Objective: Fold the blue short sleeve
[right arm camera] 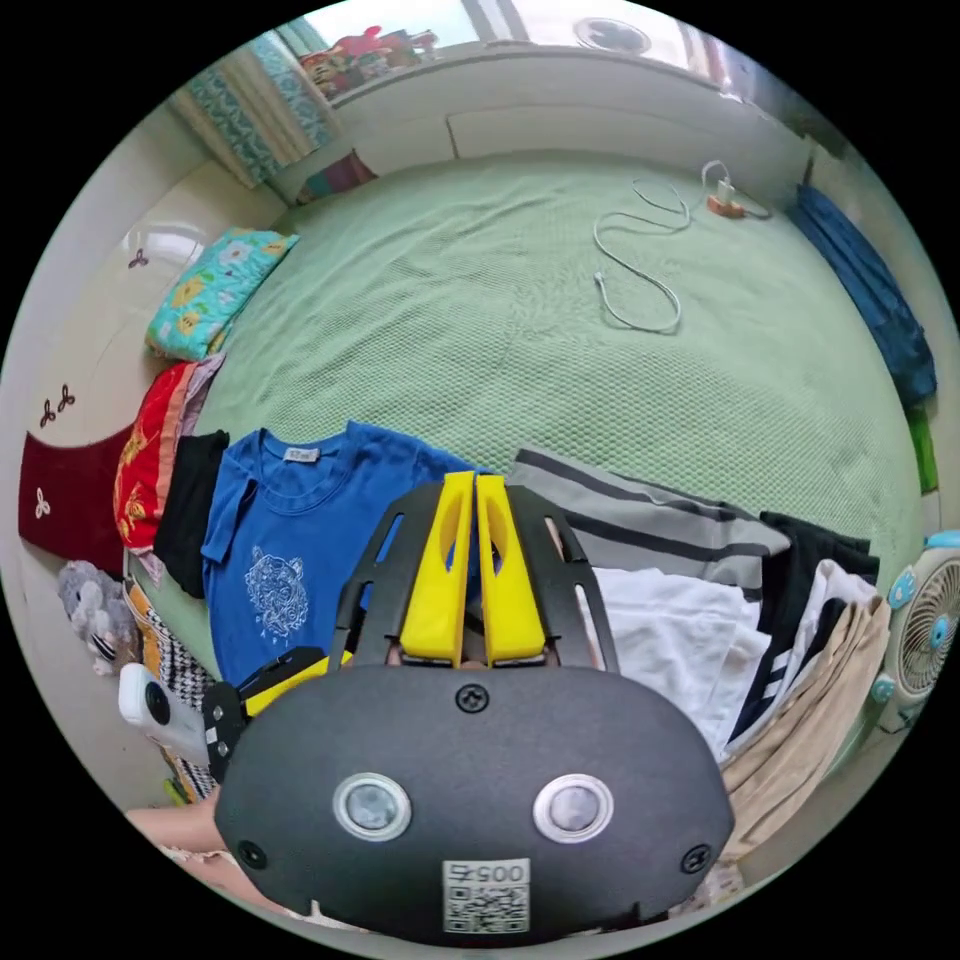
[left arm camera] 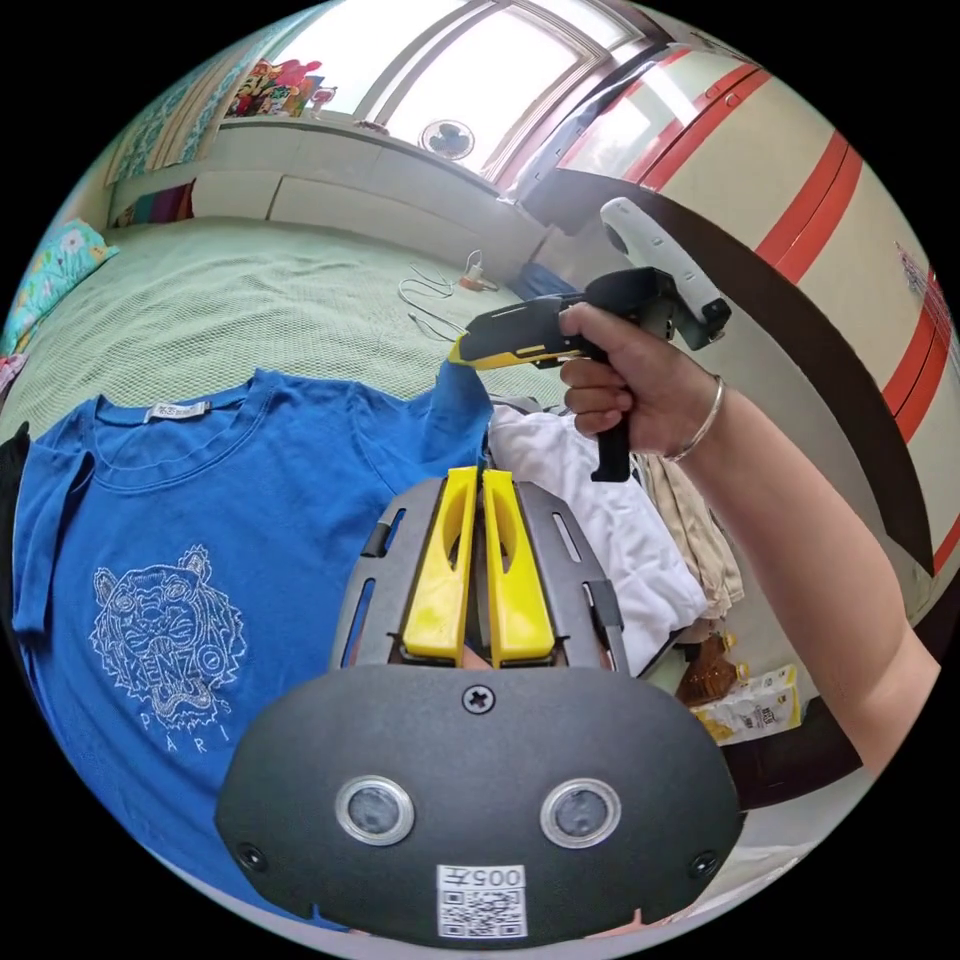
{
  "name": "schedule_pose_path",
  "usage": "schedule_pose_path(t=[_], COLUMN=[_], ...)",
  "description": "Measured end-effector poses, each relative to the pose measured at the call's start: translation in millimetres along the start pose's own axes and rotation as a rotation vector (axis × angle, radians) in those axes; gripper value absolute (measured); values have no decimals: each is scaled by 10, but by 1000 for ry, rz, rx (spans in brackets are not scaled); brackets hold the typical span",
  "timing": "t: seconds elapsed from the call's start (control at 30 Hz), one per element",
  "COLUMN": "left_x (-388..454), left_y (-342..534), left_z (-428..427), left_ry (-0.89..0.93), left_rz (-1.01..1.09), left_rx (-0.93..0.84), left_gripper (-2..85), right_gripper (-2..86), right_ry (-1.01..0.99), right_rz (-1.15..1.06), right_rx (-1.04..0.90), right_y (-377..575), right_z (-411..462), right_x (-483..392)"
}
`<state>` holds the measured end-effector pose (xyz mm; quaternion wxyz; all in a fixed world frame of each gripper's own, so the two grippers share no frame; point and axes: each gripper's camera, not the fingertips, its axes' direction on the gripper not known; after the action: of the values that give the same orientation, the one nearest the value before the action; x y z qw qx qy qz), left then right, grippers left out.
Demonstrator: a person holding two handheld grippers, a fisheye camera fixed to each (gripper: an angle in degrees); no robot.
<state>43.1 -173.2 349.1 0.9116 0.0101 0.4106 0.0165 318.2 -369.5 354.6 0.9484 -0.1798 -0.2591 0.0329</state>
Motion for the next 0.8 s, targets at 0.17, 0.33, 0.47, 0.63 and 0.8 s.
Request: schedule_pose_path(t=[0.17, 0.33, 0.47, 0.63, 0.8], left_x=[-153, -347, -621, -748, -1008], left_y=[120, 237, 393, 361, 350], left_z=[-123, -297, -518, -866, -1120], left_ry=[-17, -88, -107, -169, -140], left_rz=[-31, -71, -177, -125, -131], left_rx=[-32, -141, -200, -146, -125], left_gripper=[14, 7, 0, -1, -2], right_gripper=[-13, -14, -13, 22, 79], right_ry=[103, 255, 260, 350, 138], right_rz=[-113, -174, -169, -229, -379], right_rx=[-10, -99, -173, -235, -118], right_y=[-71, -228, -298, -276, 81], right_z=[-3, 516, 971, 1154, 428], right_x=[-758, -1582, -1994, -2443, -2551])
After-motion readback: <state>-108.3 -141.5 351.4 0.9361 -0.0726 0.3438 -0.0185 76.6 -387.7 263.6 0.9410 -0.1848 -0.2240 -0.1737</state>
